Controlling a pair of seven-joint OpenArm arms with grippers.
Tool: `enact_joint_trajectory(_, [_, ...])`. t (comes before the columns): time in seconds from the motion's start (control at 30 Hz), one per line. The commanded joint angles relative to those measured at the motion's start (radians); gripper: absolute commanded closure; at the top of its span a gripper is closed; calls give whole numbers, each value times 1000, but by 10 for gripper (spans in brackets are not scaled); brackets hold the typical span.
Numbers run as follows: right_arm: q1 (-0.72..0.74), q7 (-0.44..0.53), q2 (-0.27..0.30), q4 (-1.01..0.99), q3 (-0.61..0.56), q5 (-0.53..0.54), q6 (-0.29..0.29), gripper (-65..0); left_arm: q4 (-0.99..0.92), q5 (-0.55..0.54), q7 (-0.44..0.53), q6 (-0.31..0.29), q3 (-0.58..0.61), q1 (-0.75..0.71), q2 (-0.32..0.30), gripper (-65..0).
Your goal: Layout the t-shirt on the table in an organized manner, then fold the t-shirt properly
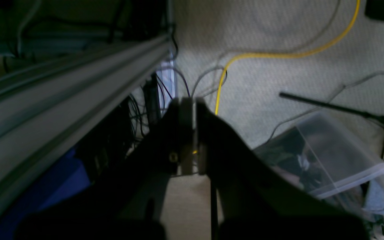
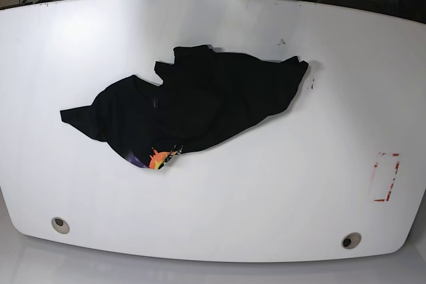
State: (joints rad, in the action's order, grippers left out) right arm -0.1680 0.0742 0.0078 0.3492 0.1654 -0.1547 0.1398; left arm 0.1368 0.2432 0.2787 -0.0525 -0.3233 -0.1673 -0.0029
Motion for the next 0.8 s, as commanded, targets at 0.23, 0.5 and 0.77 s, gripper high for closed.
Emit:
enact_joint_trajectory(0.23, [-77,6,1,116,0,-3,5,-13,119,0,11,-2,2,-77,-1,-289])
enact_joint_trajectory(0.5, [-138,5,-1,208,0,2,5,-13,261,-2,9,-5,2,-156,2,-289])
enact_joint_trajectory(0.77, [-245,5,-2,382,0,4,5,-13,410,-3,9,-7,2,-245,7,-289])
